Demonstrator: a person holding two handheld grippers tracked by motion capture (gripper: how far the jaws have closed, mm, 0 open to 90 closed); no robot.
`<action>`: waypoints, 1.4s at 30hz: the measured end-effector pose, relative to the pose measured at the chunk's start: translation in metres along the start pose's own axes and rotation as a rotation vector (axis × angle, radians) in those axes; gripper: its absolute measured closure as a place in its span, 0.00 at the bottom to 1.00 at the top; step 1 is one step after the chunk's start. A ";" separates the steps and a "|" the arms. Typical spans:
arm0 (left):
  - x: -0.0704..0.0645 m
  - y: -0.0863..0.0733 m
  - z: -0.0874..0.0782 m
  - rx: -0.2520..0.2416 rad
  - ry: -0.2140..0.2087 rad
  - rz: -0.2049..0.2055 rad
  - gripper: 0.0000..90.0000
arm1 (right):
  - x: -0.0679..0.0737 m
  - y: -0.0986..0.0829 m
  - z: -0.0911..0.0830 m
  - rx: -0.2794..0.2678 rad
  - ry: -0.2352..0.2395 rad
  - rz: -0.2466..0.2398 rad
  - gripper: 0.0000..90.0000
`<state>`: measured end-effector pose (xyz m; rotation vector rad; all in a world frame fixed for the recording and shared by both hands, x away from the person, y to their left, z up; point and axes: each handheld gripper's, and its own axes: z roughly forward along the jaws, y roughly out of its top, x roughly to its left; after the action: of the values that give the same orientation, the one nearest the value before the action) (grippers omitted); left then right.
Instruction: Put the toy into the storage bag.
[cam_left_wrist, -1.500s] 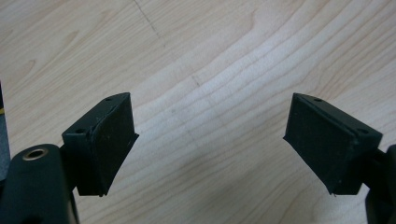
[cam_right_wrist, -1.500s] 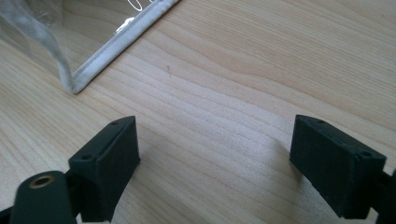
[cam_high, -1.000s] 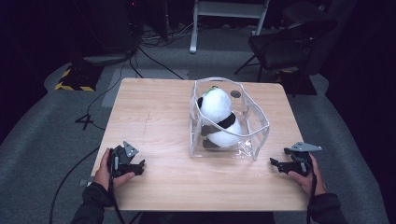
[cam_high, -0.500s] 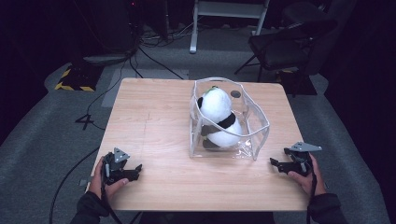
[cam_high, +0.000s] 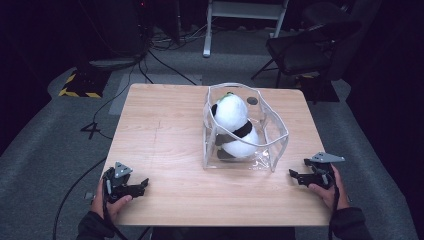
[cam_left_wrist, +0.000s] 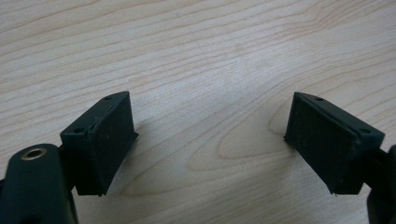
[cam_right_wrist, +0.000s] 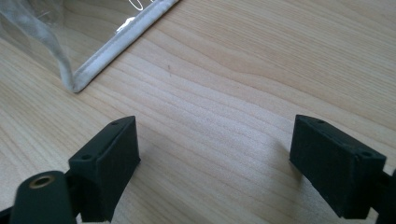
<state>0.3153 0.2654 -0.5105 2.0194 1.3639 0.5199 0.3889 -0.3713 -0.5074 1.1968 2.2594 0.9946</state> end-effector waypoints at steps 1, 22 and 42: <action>0.000 0.000 0.000 0.000 0.001 0.000 0.17 | 0.000 0.000 0.000 0.000 0.000 0.000 0.17; 0.000 0.001 0.001 0.003 -0.003 0.001 0.16 | 0.000 0.000 0.000 0.000 0.000 -0.005 0.17; 0.000 0.001 0.001 0.004 -0.004 0.002 0.16 | 0.000 0.000 0.000 0.000 0.000 -0.005 0.17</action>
<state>0.3173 0.2651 -0.5107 2.0239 1.3625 0.5142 0.3883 -0.3714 -0.5074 1.1910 2.2612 0.9929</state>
